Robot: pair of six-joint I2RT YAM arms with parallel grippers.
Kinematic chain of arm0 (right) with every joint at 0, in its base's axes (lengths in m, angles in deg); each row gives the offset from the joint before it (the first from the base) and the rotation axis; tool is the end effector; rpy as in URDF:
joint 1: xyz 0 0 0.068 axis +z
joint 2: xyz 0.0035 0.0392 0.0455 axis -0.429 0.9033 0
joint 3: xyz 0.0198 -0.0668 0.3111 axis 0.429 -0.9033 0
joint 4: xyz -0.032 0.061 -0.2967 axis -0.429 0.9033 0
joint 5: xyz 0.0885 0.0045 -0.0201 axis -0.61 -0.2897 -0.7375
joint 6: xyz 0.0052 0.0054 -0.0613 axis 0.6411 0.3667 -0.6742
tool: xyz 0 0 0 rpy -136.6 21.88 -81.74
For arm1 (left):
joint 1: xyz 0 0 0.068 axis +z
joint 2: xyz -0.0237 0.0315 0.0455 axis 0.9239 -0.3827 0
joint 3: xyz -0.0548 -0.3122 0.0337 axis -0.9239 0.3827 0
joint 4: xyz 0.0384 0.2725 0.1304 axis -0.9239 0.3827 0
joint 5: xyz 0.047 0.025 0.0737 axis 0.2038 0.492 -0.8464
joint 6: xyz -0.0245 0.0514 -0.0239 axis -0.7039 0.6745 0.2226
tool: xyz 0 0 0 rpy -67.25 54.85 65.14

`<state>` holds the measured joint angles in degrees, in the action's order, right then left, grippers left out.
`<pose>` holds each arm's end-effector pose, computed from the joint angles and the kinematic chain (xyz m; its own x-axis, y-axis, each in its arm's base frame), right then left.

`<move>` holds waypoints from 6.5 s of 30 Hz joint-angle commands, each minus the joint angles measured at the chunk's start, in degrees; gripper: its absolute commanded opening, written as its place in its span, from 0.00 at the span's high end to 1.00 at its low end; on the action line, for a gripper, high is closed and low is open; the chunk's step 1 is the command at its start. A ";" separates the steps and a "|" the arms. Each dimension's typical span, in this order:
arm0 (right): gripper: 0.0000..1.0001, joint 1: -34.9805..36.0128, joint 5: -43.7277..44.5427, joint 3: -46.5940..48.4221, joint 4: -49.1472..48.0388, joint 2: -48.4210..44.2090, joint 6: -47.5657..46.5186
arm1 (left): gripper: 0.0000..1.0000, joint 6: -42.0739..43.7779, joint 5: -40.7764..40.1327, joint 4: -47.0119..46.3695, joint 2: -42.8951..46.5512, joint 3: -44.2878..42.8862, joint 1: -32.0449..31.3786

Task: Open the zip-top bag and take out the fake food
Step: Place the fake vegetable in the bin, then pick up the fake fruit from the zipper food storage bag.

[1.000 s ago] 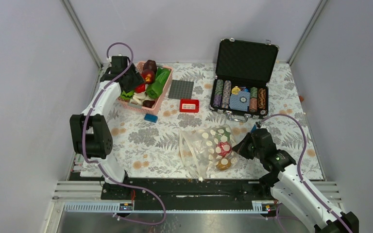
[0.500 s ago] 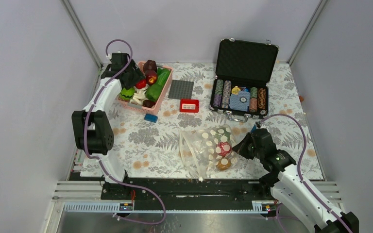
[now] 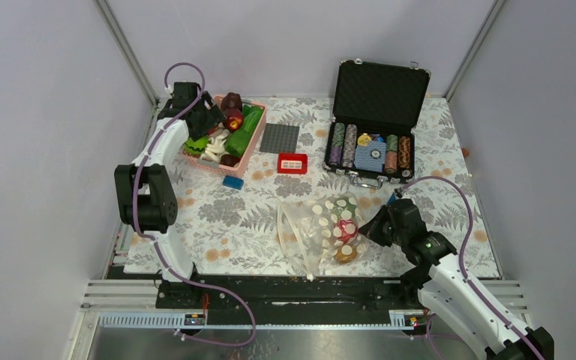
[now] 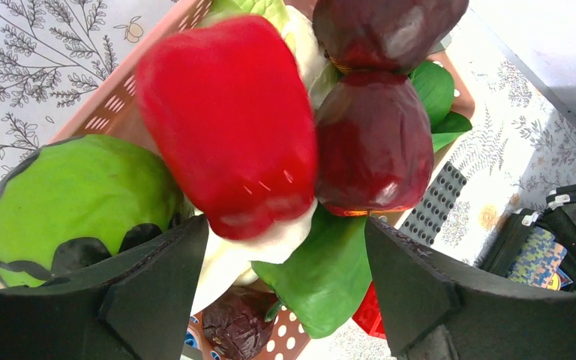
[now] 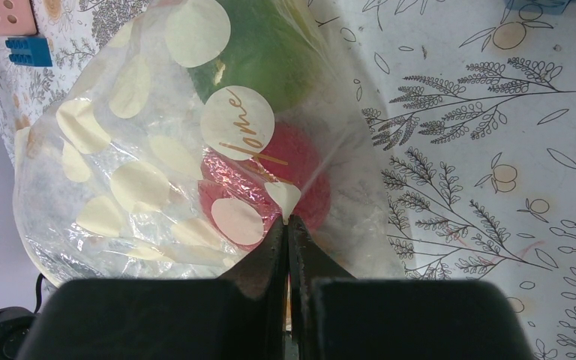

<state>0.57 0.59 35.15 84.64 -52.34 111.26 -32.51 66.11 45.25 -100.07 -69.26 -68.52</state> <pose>0.1395 0.0704 0.2024 -0.7312 0.4776 -0.4872 0.1199 0.7930 0.5973 0.4898 -0.0094 0.3041 -0.5789 -0.5741 -0.5791 -0.3821 0.8184 -0.4293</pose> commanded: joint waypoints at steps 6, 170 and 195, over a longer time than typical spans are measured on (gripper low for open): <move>1.00 -0.23 -0.44 0.11 -0.90 -0.10 -0.59 | 0.18 -0.03 1.97 -0.97 -0.77 -2.09 0.86; 1.00 4.94 -7.70 0.91 -6.47 2.72 -2.30 | 0.42 -23.25 -11.82 -35.44 24.72 54.68 -61.13; 1.00 4.95 2.98 1.07 0.01 -3.50 0.09 | 0.48 -8.37 -14.02 13.92 57.17 39.41 -44.44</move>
<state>5.10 1.88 35.85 84.08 -56.42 110.74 -47.47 52.84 54.10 -43.24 -21.22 -119.27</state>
